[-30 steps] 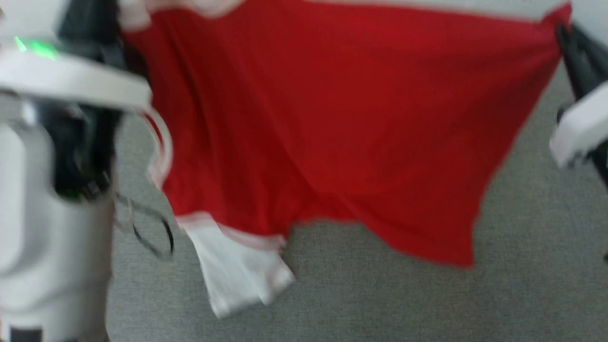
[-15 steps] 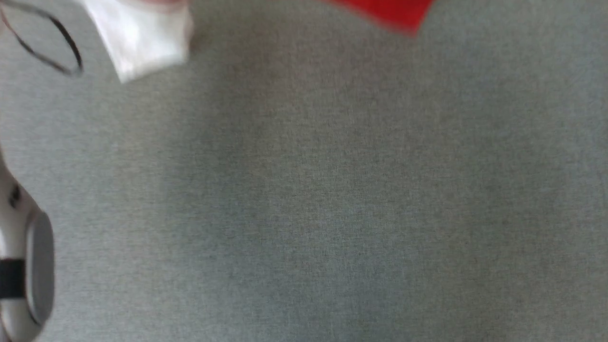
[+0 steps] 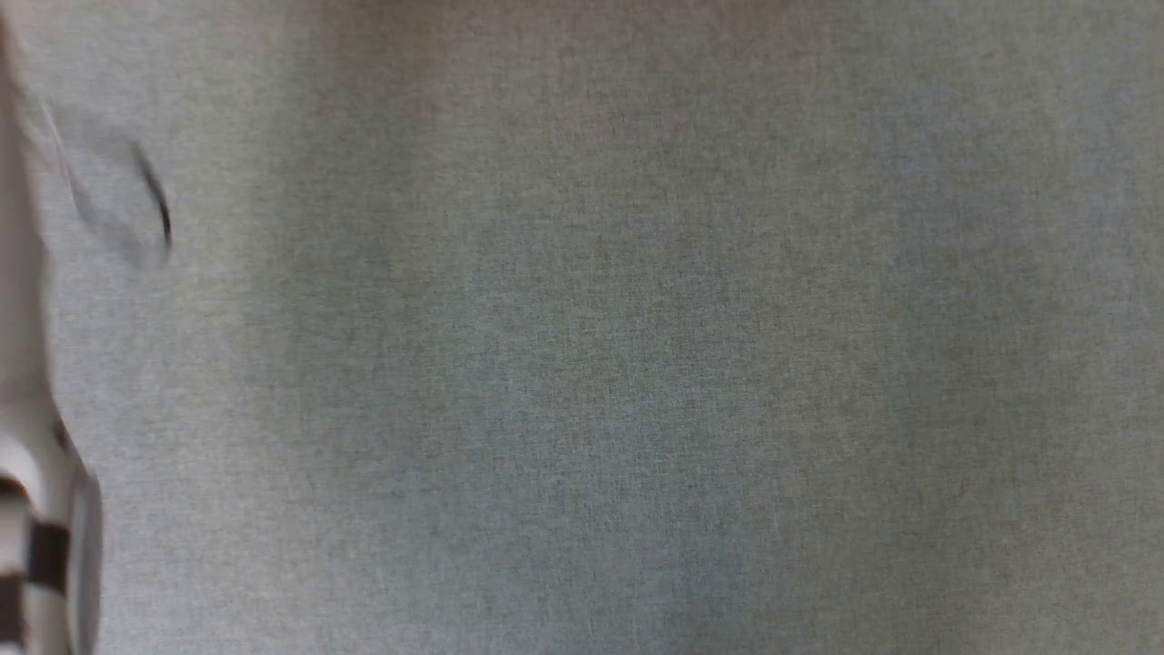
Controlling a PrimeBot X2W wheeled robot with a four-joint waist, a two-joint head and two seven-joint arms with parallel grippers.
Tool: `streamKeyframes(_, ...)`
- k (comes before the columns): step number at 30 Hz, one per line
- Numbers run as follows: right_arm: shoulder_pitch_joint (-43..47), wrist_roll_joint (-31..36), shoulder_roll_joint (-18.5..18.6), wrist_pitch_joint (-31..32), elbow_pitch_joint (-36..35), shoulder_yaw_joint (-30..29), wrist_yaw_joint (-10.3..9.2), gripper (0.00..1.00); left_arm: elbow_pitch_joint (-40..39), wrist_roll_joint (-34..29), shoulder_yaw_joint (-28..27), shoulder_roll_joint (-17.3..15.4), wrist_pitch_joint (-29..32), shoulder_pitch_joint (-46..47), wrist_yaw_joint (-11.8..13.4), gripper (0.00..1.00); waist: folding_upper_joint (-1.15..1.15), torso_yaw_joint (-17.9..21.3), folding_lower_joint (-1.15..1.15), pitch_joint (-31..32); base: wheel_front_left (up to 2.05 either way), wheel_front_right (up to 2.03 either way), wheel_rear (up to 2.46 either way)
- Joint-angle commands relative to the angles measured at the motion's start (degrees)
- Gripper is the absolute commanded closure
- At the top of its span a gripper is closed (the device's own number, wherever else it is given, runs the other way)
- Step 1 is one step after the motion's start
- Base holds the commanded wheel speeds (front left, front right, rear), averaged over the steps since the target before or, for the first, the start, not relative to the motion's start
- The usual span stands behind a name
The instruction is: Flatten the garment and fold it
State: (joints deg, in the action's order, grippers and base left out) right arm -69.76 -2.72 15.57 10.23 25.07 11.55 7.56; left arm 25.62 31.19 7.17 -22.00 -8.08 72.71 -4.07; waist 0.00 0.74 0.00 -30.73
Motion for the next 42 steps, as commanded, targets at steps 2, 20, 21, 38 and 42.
streamKeyframes(2,5.19,-2.34,-0.76,-1.59,1.73,0.86,-0.08,1.00,2.03,-0.45,2.00,-0.76,1.18,-6.30,-1.14,1.00,0.00,-0.72,0.00,2.34,0.00,0.00,0.00)
streamKeyframes(20,48.79,-15.06,0.14,-0.69,-6.18,-1.32,-0.08,1.00,-16.28,17.07,7.89,-3.86,24.33,-63.01,0.92,1.00,0.00,-3.47,0.00,18.63,0.00,0.00,0.00)
streamKeyframes(21,50.93,-15.09,-0.03,0.07,-7.33,-2.16,-0.08,1.00,-18.09,17.74,7.64,-4.14,25.08,-65.54,1.87,1.00,0.00,-3.59,0.00,19.06,0.00,0.00,0.00)
streamKeyframes(38,78.15,-10.84,-4.73,7.71,-25.35,-11.38,-0.08,1.00,-31.05,17.49,5.37,-3.87,22.05,-87.55,12.01,1.00,0.00,-4.41,0.00,22.49,0.00,0.00,0.00)
streamKeyframes(42,79.94,-9.21,-5.00,-0.51,-26.58,-12.17,-0.08,1.00,-31.58,9.98,5.18,-1.80,10.54,-86.50,13.32,1.00,0.00,-4.20,0.00,22.31,0.00,0.00,0.00)
